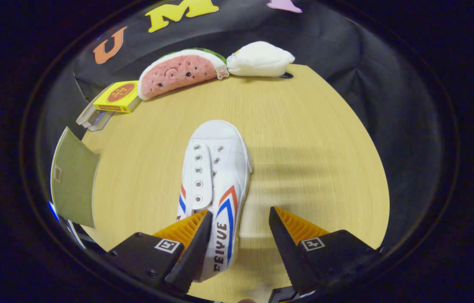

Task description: Open the storage box then place both shoes into the box .Put the left shoe in first, then the right shoe, with the right side of both shoes facing outward in a uniform manner.

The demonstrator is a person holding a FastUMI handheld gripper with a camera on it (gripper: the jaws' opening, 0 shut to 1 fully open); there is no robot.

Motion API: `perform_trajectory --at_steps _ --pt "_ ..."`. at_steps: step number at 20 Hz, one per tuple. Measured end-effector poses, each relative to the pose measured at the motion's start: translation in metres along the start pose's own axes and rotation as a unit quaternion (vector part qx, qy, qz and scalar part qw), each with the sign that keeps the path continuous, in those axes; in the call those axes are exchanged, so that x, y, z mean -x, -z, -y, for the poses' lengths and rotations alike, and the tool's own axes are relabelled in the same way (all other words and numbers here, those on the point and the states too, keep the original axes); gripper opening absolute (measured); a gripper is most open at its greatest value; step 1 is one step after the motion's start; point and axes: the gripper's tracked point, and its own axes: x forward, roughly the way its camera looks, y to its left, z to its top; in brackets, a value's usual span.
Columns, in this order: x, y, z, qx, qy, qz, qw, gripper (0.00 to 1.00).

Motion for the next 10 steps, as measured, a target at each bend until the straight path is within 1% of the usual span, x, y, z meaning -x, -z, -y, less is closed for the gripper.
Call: perform_trajectory --at_steps 2,4,5,6,7,9,10 --pt "0.001 -0.001 -0.006 0.008 -0.015 -0.019 1.0 0.83" --pt "0.0 -0.002 -0.014 0.006 -0.034 -0.029 0.999 0.67" --pt "0.0 -0.001 -0.016 -0.003 -0.035 -0.035 0.999 0.61" --pt "0.004 -0.003 -0.016 -0.006 -0.033 -0.036 0.999 0.44" --pt "0.0 -0.001 -0.013 -0.008 -0.03 -0.034 0.999 0.42" --pt "0.003 -0.004 -0.009 -0.022 -0.029 -0.03 0.999 0.27" --pt "0.004 -0.005 -0.007 -0.029 -0.029 -0.029 0.999 0.13"
